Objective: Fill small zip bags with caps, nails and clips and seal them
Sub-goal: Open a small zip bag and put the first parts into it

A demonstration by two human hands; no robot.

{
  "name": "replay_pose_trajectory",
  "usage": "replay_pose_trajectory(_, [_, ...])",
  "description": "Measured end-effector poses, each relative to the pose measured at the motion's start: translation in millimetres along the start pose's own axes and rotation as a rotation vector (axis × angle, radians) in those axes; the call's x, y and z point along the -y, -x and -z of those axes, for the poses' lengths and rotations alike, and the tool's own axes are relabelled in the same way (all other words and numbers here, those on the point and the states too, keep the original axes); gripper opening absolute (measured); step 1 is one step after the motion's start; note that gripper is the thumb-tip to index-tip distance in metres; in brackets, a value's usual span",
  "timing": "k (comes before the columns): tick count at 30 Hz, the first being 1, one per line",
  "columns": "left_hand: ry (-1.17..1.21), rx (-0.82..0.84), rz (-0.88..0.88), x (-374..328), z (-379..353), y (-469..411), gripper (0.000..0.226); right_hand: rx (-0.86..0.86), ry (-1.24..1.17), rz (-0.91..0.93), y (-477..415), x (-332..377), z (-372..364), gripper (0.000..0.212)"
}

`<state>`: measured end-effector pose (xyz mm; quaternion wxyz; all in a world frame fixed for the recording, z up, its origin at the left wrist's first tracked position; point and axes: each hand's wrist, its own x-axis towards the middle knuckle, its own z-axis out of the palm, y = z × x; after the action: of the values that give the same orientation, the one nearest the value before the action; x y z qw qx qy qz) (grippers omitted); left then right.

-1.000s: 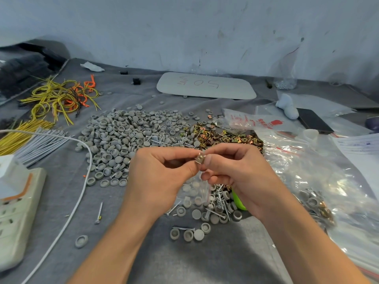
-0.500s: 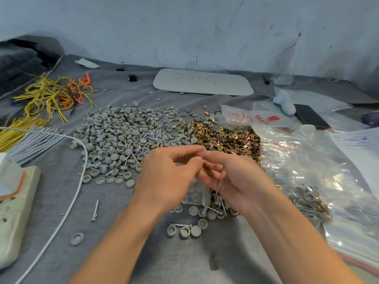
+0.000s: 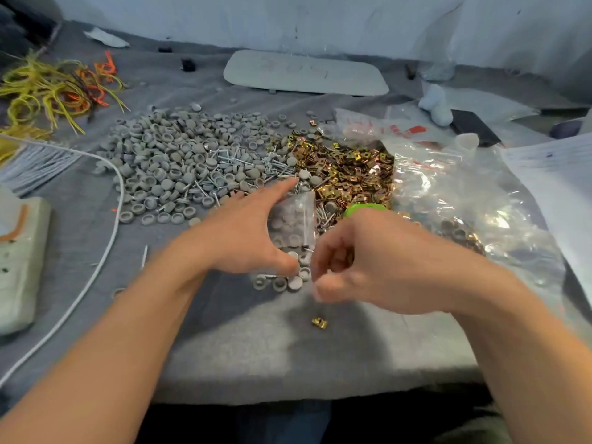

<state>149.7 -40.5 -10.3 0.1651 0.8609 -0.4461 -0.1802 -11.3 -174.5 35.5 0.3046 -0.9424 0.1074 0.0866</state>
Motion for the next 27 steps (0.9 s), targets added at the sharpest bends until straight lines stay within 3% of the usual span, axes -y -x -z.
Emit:
replay_pose_trajectory(4, [0.017, -0.098, 0.03, -6.4, -13.9, -0.2, 0.119, 0.076, 0.176, -0.038, 20.3, 6.1, -35.9, 0.017])
replay_pose_trajectory(10, [0.14, -0.289, 0.013, -11.2, -18.5, 4.9, 0.094, -0.031, 0.191, -0.11, 20.6, -4.8, -52.3, 0.016])
replay_pose_trajectory(17, [0.228, -0.306, -0.1, -6.8, -19.5, 21.4, 0.065, -0.142, 0.179, -0.152, 7.0, -20.1, -50.3, 0.012])
replay_pose_trajectory(21, [0.173, -0.288, -0.096, -7.1, -23.5, 23.1, 0.069, -0.16, 0.244, -0.132, 5.3, -19.5, -48.3, 0.011])
replay_pose_trajectory(23, [0.139, -0.287, -0.075, -10.6, -26.6, 22.5, 0.077, -0.189, 0.113, -0.143, 5.0, -22.3, -39.9, 0.011])
replay_pose_trajectory(27, [0.143, -0.302, -0.077, -19.2, -34.1, 21.7, 0.086, -0.451, -0.588, -0.161, -4.7, -16.1, -27.4, 0.016])
